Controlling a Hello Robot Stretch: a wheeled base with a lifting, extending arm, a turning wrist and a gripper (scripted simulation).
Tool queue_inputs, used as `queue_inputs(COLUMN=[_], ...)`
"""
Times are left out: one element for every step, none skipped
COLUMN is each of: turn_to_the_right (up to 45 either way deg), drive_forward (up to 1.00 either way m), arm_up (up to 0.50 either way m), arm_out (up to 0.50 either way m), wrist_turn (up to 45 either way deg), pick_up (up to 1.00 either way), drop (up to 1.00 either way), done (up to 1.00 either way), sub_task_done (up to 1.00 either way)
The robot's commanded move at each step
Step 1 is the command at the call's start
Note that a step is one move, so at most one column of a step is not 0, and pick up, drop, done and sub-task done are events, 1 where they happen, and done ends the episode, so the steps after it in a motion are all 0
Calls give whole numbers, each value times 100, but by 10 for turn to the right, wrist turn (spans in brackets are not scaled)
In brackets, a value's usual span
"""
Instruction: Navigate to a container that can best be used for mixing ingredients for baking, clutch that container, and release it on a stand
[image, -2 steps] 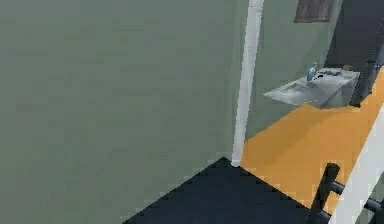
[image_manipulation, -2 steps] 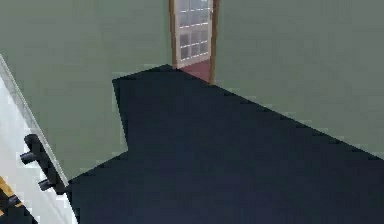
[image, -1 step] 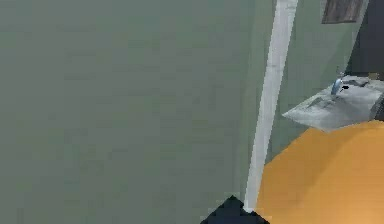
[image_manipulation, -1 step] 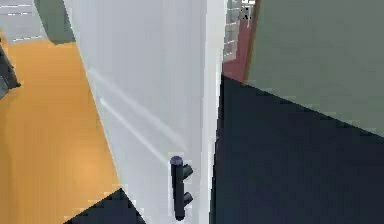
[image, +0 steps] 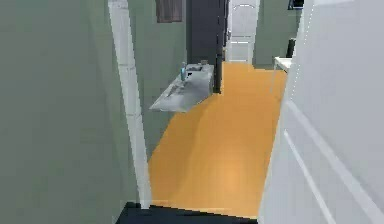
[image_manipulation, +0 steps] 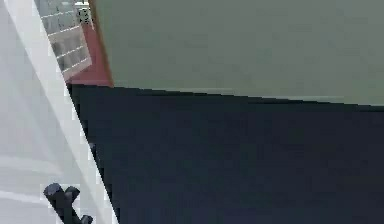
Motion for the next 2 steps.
queue_inputs(turn_to_the_right=[0, 60], drive_forward=[100, 0], arm_up=[0, 0], arm_out=[0, 0], wrist_turn=[0, 0], pick_up=[0, 0], drop=[0, 0], done=[0, 0], sub_task_done=[0, 0])
